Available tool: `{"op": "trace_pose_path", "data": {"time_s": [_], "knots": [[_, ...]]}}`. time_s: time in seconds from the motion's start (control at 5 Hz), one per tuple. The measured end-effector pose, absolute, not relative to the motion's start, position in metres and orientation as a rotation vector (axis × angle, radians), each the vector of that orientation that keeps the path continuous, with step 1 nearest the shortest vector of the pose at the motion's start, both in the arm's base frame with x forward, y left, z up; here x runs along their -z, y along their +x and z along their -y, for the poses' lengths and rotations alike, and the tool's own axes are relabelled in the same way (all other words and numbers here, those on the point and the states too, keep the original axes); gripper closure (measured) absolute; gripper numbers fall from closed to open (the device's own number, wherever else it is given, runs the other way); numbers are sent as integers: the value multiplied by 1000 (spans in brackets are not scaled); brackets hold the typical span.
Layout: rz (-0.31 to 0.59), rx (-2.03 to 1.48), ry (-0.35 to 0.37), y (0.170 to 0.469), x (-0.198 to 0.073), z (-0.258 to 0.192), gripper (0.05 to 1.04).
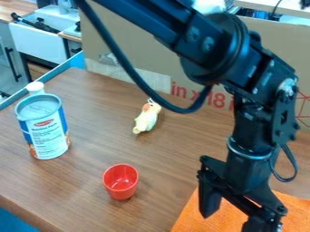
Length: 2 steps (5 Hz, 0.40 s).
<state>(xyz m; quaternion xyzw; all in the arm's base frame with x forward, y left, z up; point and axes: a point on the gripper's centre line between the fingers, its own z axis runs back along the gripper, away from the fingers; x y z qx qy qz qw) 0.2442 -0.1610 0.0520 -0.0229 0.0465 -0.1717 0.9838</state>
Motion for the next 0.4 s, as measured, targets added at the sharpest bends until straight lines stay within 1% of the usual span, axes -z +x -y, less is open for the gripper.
{"op": "trace_pose_path", "data": {"time_s": [0.2, 0.4], "knots": [[-64, 276, -3, 249, -36, 169, 83], [-50, 283, -36, 251, -32, 178, 83]]}}
